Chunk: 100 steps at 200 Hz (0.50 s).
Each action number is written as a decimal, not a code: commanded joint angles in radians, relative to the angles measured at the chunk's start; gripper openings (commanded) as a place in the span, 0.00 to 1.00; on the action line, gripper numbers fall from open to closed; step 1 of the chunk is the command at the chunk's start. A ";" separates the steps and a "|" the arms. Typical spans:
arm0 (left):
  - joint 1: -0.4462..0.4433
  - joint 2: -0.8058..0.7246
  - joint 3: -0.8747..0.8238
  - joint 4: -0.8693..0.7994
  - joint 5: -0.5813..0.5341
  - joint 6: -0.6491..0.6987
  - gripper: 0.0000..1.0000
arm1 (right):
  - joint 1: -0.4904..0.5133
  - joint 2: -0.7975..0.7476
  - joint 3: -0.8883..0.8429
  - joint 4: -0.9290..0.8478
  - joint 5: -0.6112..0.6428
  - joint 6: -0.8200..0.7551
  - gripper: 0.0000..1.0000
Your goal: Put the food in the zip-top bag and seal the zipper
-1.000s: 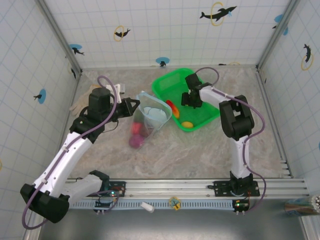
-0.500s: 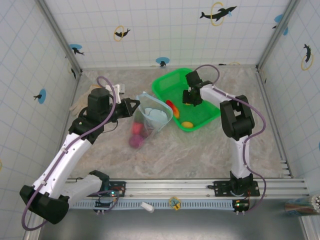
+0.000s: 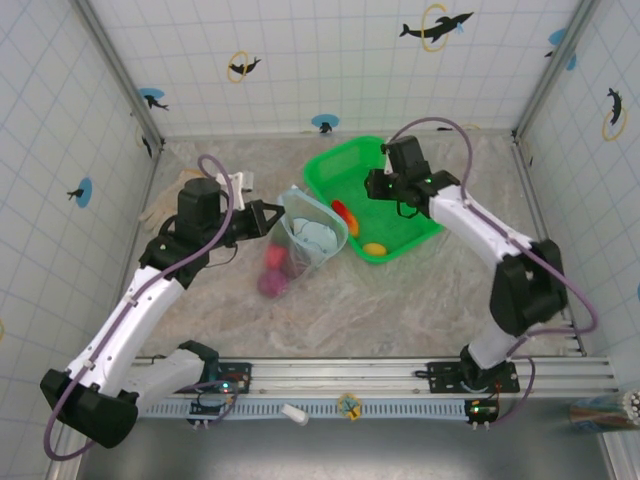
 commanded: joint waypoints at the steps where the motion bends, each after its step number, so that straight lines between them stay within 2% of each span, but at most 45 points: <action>1: 0.002 -0.007 -0.016 0.020 0.053 -0.022 0.00 | 0.033 -0.098 -0.070 0.105 -0.164 -0.032 0.46; 18: 0.002 -0.010 -0.021 0.021 0.068 -0.033 0.00 | 0.086 -0.160 -0.108 0.132 -0.259 -0.066 0.46; 47: 0.003 -0.019 -0.023 0.019 0.078 -0.042 0.00 | 0.177 -0.227 -0.166 0.157 -0.307 -0.117 0.46; 79: 0.003 -0.019 -0.025 0.019 0.062 -0.043 0.00 | 0.223 -0.222 -0.203 0.187 -0.422 -0.113 0.46; 100: 0.002 -0.018 -0.026 0.026 0.064 -0.048 0.00 | 0.254 -0.179 -0.194 0.192 -0.434 -0.109 0.46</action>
